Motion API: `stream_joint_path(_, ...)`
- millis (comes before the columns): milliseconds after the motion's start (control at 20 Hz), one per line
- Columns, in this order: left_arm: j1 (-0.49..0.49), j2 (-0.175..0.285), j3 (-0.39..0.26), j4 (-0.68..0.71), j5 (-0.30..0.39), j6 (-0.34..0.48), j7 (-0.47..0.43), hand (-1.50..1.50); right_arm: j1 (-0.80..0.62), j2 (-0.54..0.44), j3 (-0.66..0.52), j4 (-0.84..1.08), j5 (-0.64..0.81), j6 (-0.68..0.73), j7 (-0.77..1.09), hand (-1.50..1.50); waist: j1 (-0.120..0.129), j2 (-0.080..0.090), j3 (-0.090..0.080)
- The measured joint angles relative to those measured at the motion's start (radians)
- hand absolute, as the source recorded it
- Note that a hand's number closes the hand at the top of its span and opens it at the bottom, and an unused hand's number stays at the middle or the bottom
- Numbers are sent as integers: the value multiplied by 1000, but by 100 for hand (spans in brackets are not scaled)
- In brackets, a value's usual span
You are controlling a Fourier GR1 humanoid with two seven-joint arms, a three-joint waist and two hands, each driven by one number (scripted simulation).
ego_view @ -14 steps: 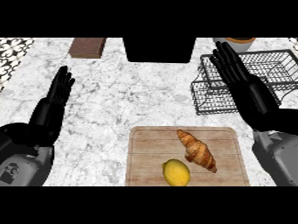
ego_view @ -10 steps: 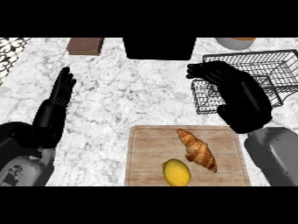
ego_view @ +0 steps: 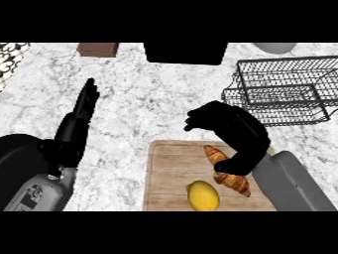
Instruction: Pick the lemon from the cutting board and place it in the tiered basket
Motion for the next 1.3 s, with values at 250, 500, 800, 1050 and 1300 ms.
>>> stream_joint_path(250, -8, -17, -8, 10, -23, 29, 31, 0, -43, -126, -52, 112, -168, 371, 47, -150, -18, -10, -3)
stream_joint_path(500, 14, -28, -17, 16, -39, 47, 33, 0, -142, -277, -149, 95, -59, 541, 35, -150, -37, -22, -4)
stream_joint_path(800, 19, -24, -6, 14, -44, 56, 41, 0, -267, -381, -254, -109, 179, 572, 32, -150, -53, -33, -4)
stream_joint_path(1050, 27, -30, -5, 14, -46, 56, 39, 0, -298, -377, -287, -337, 403, 574, 36, -150, -57, -33, -4)
stream_joint_path(1300, 40, -35, -5, 1, -58, 51, 38, 0, -241, -322, -263, -505, 628, 576, 18, -150, -53, -29, -6)
